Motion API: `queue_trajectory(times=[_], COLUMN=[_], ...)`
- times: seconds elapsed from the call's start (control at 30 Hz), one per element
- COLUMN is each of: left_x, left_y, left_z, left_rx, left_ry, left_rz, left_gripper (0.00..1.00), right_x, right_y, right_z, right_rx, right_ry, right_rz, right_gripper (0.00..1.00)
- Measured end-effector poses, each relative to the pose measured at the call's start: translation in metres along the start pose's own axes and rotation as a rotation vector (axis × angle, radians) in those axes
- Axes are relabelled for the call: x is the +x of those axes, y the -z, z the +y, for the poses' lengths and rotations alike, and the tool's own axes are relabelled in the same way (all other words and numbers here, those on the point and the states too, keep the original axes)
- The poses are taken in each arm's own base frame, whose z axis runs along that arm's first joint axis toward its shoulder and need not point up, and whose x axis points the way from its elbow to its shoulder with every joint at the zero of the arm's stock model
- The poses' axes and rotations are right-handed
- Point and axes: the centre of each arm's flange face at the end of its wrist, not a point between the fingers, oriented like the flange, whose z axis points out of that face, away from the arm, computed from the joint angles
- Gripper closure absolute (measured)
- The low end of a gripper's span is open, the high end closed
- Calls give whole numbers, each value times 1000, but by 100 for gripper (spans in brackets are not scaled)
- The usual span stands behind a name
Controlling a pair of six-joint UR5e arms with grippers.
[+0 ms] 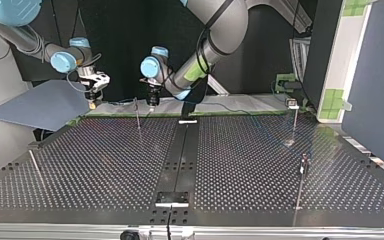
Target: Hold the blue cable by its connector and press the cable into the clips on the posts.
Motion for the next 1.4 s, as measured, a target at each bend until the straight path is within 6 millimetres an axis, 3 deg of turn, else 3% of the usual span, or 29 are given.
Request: queue_trajectory(times=[0.47,0.87,1.4], left_x=[25,24,20], left_y=[-6,-5,-11], left_z=[15,10,25], left_rx=[-11,16,5], left_ry=[-26,-85,-135], left_rz=[17,63,118], left_gripper=[99,99,99], right_x=[-1,5,20], right_y=[0,-1,-18], right_z=[-2,13,9], right_rx=[-13,-104,-97], right_ry=[2,-1,9], right_rz=[3,39,91], right_gripper=[100,100,100])
